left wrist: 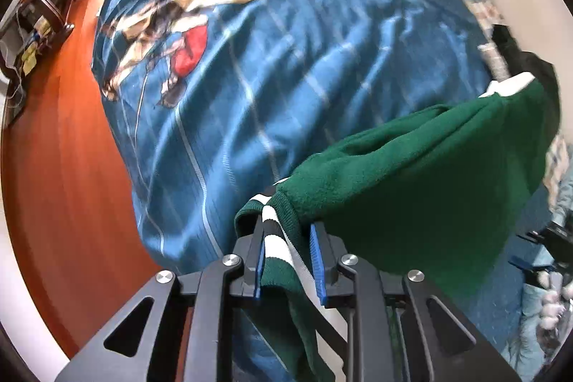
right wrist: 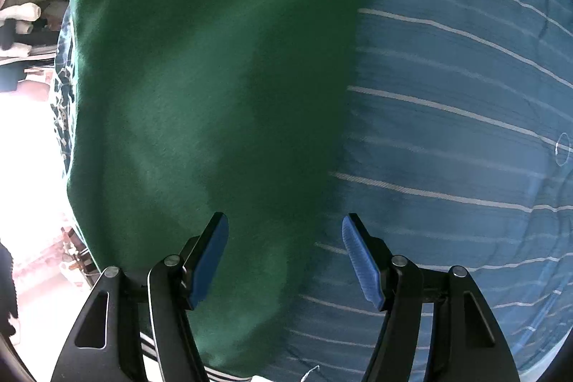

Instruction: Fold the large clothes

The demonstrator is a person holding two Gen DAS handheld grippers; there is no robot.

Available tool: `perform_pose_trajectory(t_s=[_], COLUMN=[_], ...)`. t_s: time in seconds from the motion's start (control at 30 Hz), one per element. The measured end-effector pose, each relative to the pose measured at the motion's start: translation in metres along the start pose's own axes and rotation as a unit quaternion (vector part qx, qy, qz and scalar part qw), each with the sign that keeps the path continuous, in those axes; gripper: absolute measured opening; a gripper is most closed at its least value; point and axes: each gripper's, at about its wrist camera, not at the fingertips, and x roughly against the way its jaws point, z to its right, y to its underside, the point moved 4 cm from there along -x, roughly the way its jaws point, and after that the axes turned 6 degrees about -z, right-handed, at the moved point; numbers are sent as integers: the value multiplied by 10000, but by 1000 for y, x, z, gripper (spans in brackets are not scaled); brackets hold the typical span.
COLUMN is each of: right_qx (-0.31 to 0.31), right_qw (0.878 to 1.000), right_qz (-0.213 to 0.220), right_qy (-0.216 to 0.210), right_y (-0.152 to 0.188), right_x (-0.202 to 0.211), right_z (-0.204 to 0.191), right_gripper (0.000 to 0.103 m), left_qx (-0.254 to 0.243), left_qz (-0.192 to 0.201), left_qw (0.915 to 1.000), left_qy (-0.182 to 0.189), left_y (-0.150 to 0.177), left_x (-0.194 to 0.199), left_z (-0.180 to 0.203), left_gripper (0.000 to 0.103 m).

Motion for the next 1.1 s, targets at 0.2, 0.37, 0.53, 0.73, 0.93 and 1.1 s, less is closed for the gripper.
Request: perform_pose_trajectory(t_s=[0.2,0.37,0.53,0.73,0.93,1.1], right_qx=[-32,-321,-698,-1560,-2743,-3396], right_qw=[9937,9742,9497,9158,8954,8970], right_qz=[876,717,995,1407,1273,532], right_qy=[-692,-2117,-2888,-3424,-3268,-2779], right_y=[-43,-111,-137,-56,90,146], right_x=[24,-15,-30,6,15,-21], right_z=[23,43,34,52,120,170], right_gripper=[86,88,44,20,20,43], left_qx=[-28,-73,-158,-773,-1991,-2219], left_qz=[-104,-163,-273,-420,-630,-862], left_qw=[9999,9998,9995,9961,9779,9702], left_qy=[-72,-66,-80,-114,-50,442], left_y=[-6,-6,-19,-54,-103,-120], left_x=[-26,-23,-29,-32,-38,-38], left_z=[-1,-1,8,9,37,53], left_gripper=[18,18,18,18,24,38])
